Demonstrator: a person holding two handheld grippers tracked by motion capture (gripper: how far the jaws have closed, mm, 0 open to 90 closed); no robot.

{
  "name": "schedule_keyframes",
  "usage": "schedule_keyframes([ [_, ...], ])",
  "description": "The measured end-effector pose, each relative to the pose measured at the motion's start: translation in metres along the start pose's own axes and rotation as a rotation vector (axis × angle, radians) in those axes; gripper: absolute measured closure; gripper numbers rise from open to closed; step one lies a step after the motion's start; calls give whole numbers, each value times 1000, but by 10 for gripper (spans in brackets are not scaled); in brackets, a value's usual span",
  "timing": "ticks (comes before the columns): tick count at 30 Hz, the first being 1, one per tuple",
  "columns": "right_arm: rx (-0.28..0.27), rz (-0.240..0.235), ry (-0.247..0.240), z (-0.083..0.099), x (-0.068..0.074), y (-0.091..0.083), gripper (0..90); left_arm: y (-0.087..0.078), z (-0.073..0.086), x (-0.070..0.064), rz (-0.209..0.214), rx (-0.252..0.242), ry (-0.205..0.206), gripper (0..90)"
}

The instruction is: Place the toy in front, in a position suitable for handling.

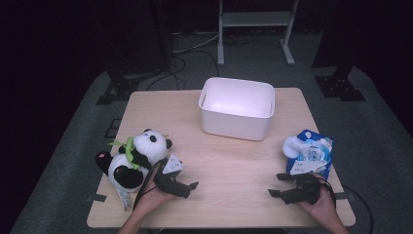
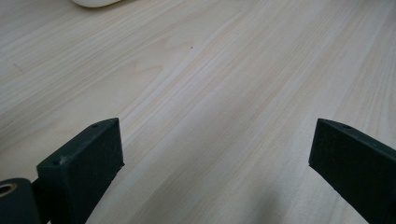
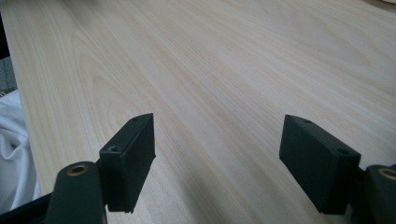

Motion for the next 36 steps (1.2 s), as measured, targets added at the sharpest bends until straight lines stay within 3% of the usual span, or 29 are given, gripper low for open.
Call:
schedule_keyframes([
  [2,-3,-9,4,0,0,0,255,-2,-5,-2,28,3,7,18],
  [6,-2,-18,5,0,0,0,255,-8,-15,-2,40,-5,12,18],
  [9,-5,-24,15,1,0,1,256,-15,-26,1,35,-11,42,17],
  [14,-5,-25,18,0,-1,1,256,-34,-44,19,6,-35,59,18],
  [20,-3,-8,2,-1,2,-1,255,-60,-60,42,-12,-21,80,19],
  [29,1,-4,-6,-1,5,-1,252,-84,-63,66,-6,37,93,40],
  [36,2,-9,-4,0,4,-1,252,-108,-61,90,-14,51,66,68],
])
Point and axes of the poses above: each handheld gripper's, and its own axes: y roughly forward along the jaws, z roughly out of its underside, x roughly to its left, the point moved 8 cm from there along y, roughly forward along the jaws, and after that the axes turned 12 degrees about y, right-handed, at the moved point
